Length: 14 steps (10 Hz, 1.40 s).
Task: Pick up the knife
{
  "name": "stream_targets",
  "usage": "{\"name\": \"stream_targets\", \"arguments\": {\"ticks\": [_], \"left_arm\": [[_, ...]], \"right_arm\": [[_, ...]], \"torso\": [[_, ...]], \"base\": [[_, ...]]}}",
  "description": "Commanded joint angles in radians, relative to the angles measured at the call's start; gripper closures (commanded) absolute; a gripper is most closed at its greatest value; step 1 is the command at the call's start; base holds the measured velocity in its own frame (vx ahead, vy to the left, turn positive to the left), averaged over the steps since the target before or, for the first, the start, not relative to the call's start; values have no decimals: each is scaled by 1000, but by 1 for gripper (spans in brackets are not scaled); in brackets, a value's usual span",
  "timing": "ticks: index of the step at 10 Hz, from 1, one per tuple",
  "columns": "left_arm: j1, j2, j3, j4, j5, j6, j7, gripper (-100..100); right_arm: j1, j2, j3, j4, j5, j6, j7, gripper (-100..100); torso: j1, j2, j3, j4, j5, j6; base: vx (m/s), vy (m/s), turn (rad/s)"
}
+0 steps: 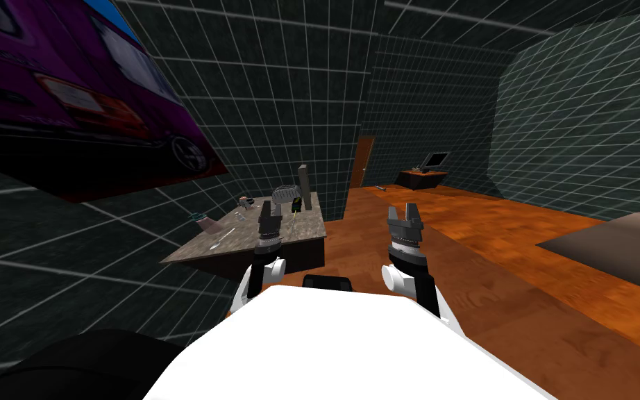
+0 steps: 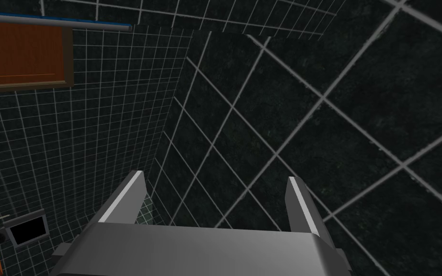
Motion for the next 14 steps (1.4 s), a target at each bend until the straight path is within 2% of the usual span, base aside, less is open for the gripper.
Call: {"name": "stream_targets", "arguments": {"ticks": [1,8,14], "left_arm": [[0,36,2,7,-3,8,2,-100],[4,216,26,90,-36,101,28,-100],[11,327,59,197,-78,214,63,-100]], "right_arm": [[0,0,0,0,0,0,0,0],[0,0,0,0,0,0,0,0],[0,0,0,0,0,0,0,0]], "torso": [[0,0,0,0,0,0],[3,0,0,0,1,0],[5,0,0,0,1,0]], "base": [[-1,6,-14],[-4,29,-29],[-5,55,-46]]}}
